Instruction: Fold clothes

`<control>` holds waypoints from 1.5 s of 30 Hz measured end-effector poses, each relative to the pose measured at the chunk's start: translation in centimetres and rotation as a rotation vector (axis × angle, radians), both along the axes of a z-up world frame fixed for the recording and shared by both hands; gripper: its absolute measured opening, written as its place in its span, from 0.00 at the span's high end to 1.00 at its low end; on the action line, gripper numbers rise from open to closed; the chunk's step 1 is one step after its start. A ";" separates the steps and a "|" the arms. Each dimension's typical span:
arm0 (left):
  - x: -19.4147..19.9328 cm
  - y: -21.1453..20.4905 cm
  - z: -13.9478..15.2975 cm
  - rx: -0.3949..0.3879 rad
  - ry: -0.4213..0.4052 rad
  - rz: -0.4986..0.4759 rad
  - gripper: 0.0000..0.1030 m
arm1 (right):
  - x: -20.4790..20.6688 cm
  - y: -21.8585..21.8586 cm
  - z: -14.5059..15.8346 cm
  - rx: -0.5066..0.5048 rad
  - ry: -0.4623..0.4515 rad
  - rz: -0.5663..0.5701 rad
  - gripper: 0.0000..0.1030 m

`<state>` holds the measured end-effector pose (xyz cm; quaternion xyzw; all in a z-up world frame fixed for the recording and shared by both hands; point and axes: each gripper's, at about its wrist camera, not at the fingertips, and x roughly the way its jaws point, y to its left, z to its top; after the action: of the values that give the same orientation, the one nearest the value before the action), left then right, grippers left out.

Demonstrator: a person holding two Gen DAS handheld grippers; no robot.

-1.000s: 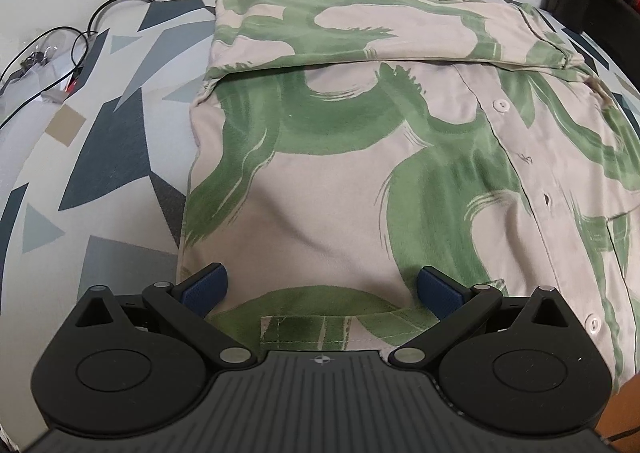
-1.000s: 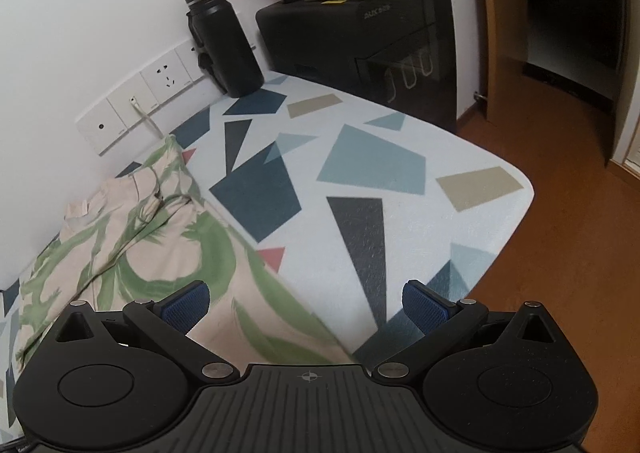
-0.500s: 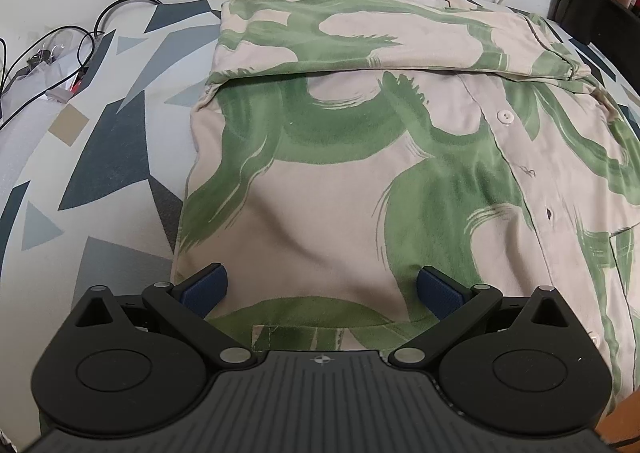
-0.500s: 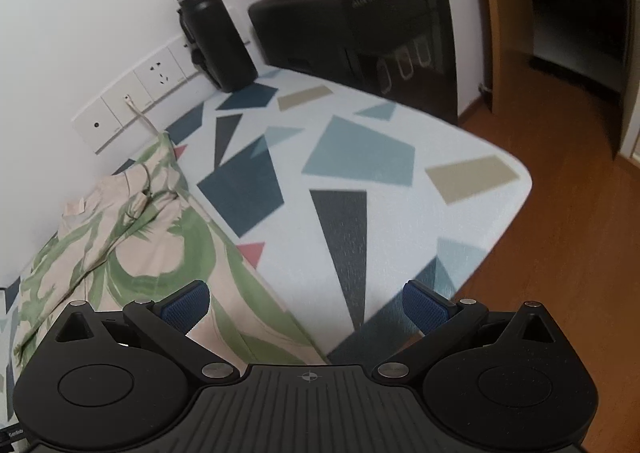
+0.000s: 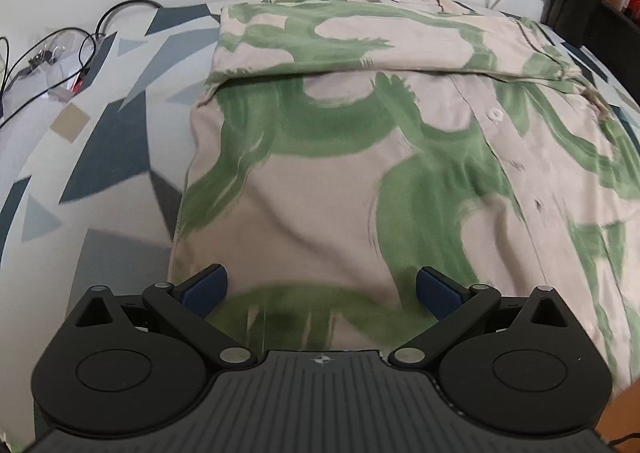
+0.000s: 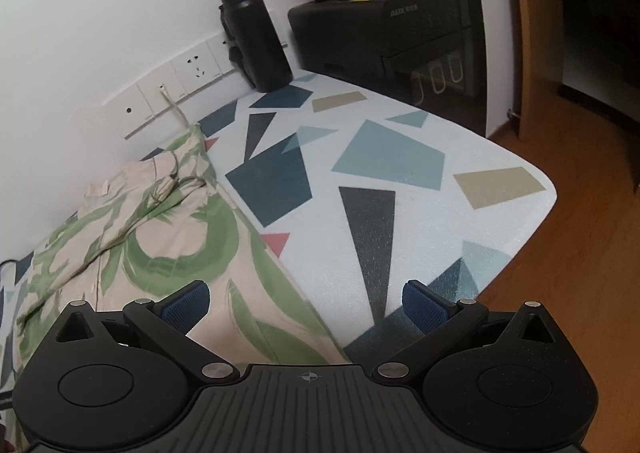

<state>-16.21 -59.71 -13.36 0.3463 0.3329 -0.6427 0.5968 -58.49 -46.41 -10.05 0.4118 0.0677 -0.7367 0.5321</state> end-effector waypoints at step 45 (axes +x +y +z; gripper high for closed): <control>3.8 5.4 7.3 -0.306 0.166 0.069 0.95 | 6.3 -7.1 0.7 -0.091 0.100 0.365 0.93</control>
<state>-12.43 -54.35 -6.02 0.1858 0.2910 -0.6913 0.6348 -52.17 -53.49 -9.36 0.3309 0.1342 -0.6498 0.6710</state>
